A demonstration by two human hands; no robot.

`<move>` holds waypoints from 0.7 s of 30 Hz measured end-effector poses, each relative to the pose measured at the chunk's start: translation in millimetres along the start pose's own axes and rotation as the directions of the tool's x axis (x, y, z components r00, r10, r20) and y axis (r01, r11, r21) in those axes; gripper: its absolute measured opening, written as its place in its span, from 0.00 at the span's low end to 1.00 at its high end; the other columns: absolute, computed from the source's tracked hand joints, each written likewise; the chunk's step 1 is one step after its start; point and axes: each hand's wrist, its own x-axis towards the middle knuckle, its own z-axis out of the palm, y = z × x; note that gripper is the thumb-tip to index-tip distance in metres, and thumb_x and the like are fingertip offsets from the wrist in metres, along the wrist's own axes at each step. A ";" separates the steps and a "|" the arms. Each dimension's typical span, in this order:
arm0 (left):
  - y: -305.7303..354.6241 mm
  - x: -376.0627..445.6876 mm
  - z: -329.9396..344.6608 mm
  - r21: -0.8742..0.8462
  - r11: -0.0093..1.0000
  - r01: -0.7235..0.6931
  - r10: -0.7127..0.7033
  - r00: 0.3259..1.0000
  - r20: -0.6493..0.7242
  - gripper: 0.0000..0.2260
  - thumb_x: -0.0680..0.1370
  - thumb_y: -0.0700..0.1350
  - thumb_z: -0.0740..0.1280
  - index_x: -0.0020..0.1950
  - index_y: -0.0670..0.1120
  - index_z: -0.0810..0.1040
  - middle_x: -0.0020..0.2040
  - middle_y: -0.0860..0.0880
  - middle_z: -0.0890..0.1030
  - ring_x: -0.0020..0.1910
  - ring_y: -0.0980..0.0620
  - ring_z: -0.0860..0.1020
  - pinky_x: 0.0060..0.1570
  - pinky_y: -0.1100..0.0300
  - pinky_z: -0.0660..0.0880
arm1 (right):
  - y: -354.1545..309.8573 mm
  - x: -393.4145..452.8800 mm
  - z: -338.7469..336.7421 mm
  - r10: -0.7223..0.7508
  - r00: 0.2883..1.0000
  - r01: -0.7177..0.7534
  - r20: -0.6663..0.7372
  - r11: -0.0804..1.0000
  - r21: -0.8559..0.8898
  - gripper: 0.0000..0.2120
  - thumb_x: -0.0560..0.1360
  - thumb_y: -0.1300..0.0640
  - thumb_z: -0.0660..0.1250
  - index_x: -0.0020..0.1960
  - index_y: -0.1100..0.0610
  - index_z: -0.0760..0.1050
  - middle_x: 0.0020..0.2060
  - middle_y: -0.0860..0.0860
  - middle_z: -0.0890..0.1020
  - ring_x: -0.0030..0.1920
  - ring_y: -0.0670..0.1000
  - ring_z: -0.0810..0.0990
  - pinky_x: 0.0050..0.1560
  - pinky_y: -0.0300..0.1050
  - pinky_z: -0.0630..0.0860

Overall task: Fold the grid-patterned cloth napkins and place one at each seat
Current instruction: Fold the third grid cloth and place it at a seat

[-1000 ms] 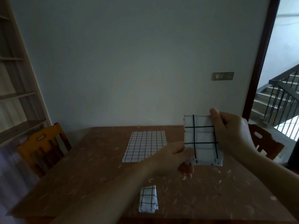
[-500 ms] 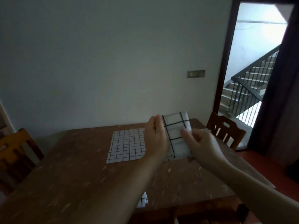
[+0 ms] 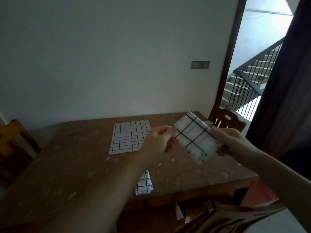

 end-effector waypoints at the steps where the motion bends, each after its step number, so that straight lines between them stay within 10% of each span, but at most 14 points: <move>1: 0.2 0.7 8.5 -0.093 0.995 0.019 -0.024 0.998 -0.055 0.11 0.82 0.44 0.63 0.42 0.42 0.79 0.27 0.50 0.77 0.21 0.56 0.72 0.22 0.65 0.67 | 5.8 -0.5 -6.3 0.050 0.998 -0.055 0.039 0.990 0.126 0.30 0.64 0.32 0.70 0.49 0.58 0.80 0.38 0.56 0.83 0.35 0.51 0.81 0.38 0.44 0.78; 5: -7.1 4.6 50.7 -0.235 0.971 0.050 -0.089 0.983 -0.159 0.12 0.82 0.44 0.62 0.40 0.44 0.75 0.27 0.49 0.76 0.23 0.54 0.71 0.25 0.62 0.67 | 36.3 -7.0 -24.8 0.108 0.978 -0.140 0.179 0.974 0.176 0.24 0.69 0.44 0.72 0.58 0.57 0.77 0.51 0.56 0.84 0.53 0.56 0.83 0.54 0.53 0.80; 10: -33.7 6.0 121.3 -0.021 0.987 0.160 -0.160 0.987 -0.001 0.08 0.81 0.46 0.65 0.47 0.44 0.80 0.34 0.49 0.82 0.30 0.53 0.80 0.34 0.58 0.77 | 69.0 -16.3 -95.5 0.170 0.985 -0.159 -0.029 0.958 0.240 0.11 0.75 0.60 0.66 0.55 0.63 0.77 0.56 0.64 0.80 0.52 0.59 0.82 0.46 0.47 0.80; 17: -59.6 16.4 250.5 -0.096 0.955 0.282 -0.279 0.959 0.046 0.10 0.77 0.44 0.70 0.55 0.41 0.81 0.40 0.46 0.84 0.33 0.54 0.81 0.34 0.61 0.78 | 114.5 -33.8 -178.7 0.240 0.970 -0.226 0.028 0.860 0.457 0.20 0.71 0.41 0.62 0.59 0.49 0.75 0.53 0.53 0.84 0.52 0.53 0.84 0.52 0.52 0.76; 21: -81.3 31.9 285.2 -0.020 0.949 0.315 -0.309 0.941 0.136 0.10 0.77 0.49 0.71 0.55 0.47 0.81 0.46 0.48 0.85 0.40 0.53 0.84 0.42 0.58 0.81 | 145.4 -18.0 -184.5 0.320 0.935 -0.203 -0.155 0.838 0.506 0.14 0.76 0.58 0.67 0.61 0.53 0.75 0.53 0.54 0.83 0.51 0.55 0.84 0.47 0.49 0.80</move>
